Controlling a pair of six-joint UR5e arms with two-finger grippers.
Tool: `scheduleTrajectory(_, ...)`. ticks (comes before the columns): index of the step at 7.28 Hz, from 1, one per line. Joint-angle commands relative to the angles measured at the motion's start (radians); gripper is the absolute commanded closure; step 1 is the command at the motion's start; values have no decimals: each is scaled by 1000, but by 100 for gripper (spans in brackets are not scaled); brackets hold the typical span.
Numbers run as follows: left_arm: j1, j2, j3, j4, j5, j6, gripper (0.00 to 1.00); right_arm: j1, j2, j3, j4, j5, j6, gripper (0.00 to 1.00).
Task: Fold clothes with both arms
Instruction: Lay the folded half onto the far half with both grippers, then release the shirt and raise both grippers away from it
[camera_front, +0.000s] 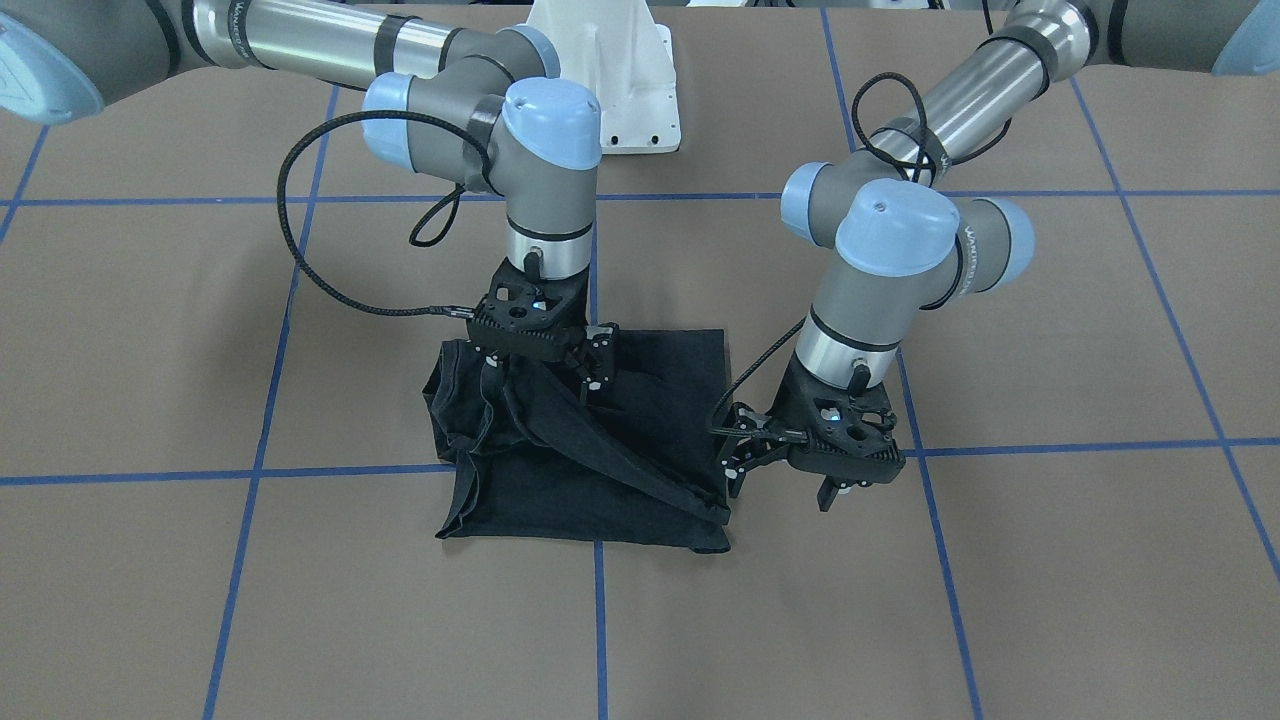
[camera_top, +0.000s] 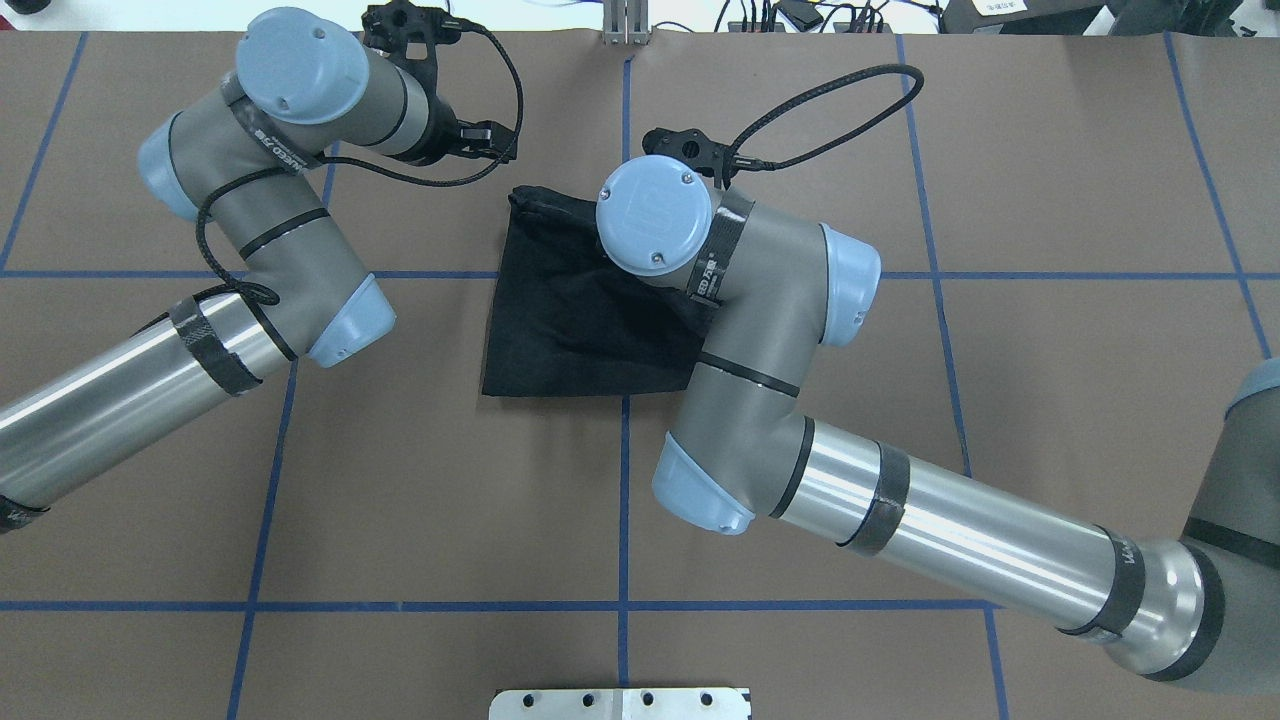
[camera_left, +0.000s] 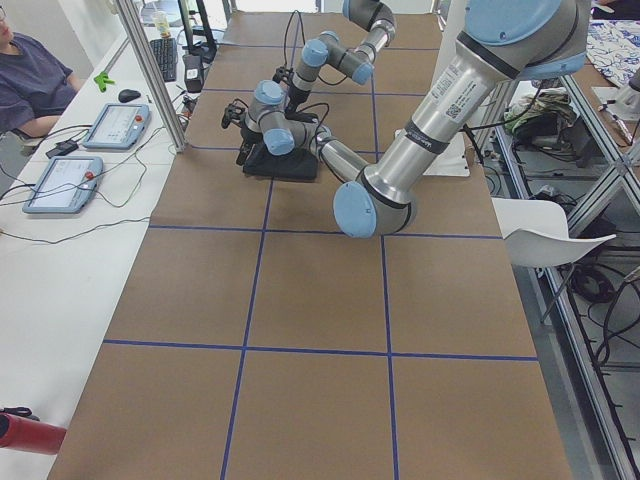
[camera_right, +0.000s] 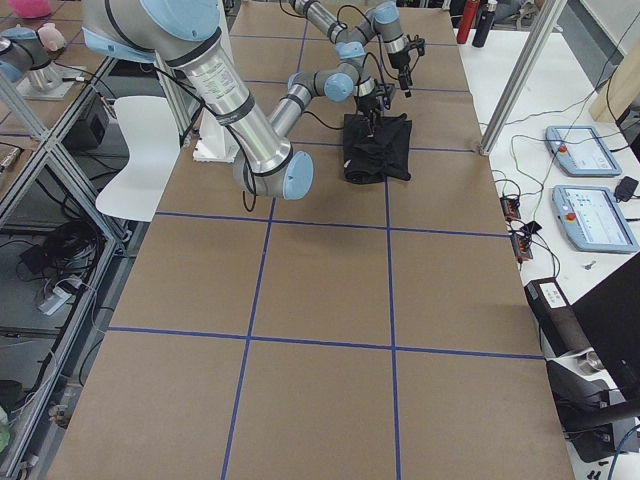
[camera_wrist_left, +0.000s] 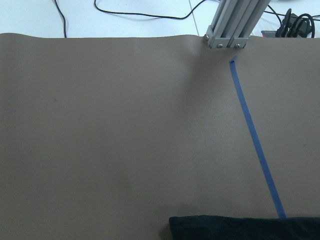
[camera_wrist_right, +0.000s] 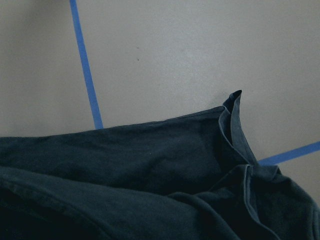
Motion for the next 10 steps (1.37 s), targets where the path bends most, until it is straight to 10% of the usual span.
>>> scheduleTrajectory(1, -4, 12, -6, -2, -6, 11, 0, -73, -2, 48, -140, -91, -145, 7)
scheduleTrajectory(7, -4, 15, -7, -2, -6, 5, 0, -91, -6, 4, -138, -197, -547, 30)
scheduleTrajectory(10, -4, 15, -6, -3, -6, 5, 0, -71, -3, -13, -78, -197, -555, 100)
